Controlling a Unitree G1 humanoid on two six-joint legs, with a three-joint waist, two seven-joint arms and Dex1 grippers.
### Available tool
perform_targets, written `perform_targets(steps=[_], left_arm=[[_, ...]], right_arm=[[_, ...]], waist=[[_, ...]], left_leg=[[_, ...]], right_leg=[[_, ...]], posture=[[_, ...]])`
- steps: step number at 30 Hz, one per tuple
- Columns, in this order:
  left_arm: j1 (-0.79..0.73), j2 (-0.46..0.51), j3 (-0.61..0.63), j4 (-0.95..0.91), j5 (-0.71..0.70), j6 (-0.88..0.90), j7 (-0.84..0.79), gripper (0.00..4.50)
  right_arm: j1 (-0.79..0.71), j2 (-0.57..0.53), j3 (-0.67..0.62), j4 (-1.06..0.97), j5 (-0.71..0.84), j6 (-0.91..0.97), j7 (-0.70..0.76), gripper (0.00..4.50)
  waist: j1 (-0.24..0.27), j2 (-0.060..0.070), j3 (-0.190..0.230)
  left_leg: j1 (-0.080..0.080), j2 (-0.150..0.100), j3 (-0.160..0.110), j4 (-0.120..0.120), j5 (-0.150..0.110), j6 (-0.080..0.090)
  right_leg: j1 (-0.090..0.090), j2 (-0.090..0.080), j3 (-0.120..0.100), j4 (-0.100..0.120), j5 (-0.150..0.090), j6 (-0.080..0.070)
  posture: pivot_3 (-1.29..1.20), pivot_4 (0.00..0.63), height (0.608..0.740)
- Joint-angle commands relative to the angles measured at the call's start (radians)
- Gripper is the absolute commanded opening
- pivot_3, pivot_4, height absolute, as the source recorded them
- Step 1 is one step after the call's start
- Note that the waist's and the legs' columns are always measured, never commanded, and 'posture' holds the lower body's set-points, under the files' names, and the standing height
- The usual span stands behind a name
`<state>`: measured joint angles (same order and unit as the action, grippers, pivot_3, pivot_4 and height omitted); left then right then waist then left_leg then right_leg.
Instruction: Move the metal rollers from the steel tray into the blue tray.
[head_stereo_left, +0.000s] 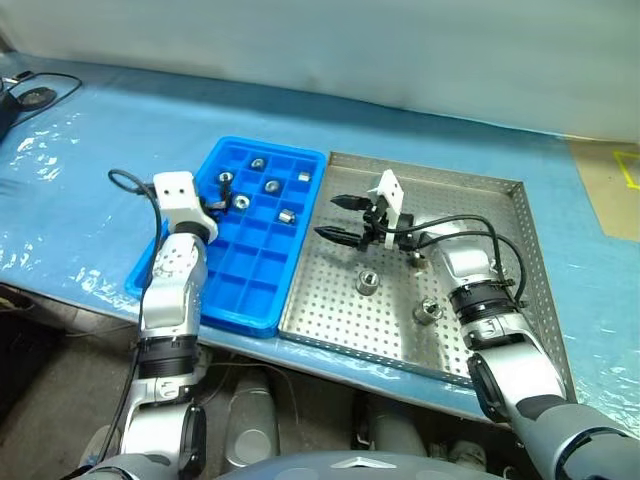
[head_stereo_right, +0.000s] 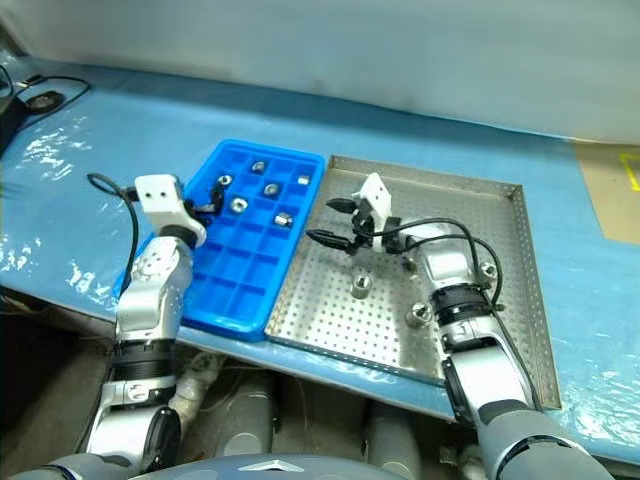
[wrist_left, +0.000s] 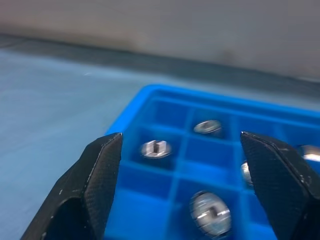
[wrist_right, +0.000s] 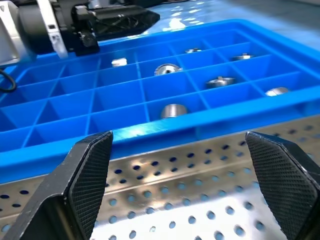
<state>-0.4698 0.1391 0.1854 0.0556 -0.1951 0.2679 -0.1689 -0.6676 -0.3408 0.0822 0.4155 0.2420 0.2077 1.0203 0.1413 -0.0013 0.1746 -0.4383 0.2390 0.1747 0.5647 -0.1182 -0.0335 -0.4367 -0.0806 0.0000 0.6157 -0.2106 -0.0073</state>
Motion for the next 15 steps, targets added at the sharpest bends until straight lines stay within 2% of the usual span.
perform_targets(steps=[1, 7, 11, 15], left_arm=[[-0.065, 0.033, -0.071, 0.044, -0.058, -0.05, -0.204, 3.95], [-0.159, 0.091, -0.229, 0.156, -0.112, -0.095, -0.62, 3.95], [-0.216, 0.104, -0.293, 0.243, -0.114, -0.095, -0.79, 3.95], [-0.258, 0.143, -0.408, 0.318, -0.043, -0.074, -0.936, 3.95]], right_arm=[[0.07, -0.052, -0.064, -0.135, 0.03, 0.035, -0.042, 4.5], [0.258, -0.134, -0.144, -0.357, 0.057, 0.116, -0.125, 4.5], [0.356, -0.17, -0.176, -0.463, 0.062, 0.153, -0.172, 4.5], [0.424, -0.187, -0.205, -0.543, 0.073, 0.186, -0.217, 4.5]], waist=[[-0.013, 0.0, 0.0], [-0.071, 0.0, 0.0], [-0.113, 0.0, 0.0], [-0.152, 0.001, -0.001]], left_leg=[[0.001, 0.0, 0.0, 0.0, 0.0, 0.0], [0.002, -0.001, 0.001, -0.001, 0.0, 0.0], [0.005, 0.0, 0.002, -0.002, 0.0, 0.0], [0.011, 0.0, 0.004, -0.003, 0.0, 0.0]], right_leg=[[0.0, 0.0, 0.0, 0.0, 0.0, 0.0], [0.0, 0.001, 0.003, 0.0, 0.0, 0.0], [0.0, 0.002, 0.004, 0.0, 0.0, 0.0], [0.002, 0.004, 0.005, 0.0, 0.0, 0.0]], posture=[[-0.17, 0.15, 0.74], [-0.32, 0.15, 0.74], [-0.4, 0.15, 0.74], [-0.47, 0.15, 0.74]])
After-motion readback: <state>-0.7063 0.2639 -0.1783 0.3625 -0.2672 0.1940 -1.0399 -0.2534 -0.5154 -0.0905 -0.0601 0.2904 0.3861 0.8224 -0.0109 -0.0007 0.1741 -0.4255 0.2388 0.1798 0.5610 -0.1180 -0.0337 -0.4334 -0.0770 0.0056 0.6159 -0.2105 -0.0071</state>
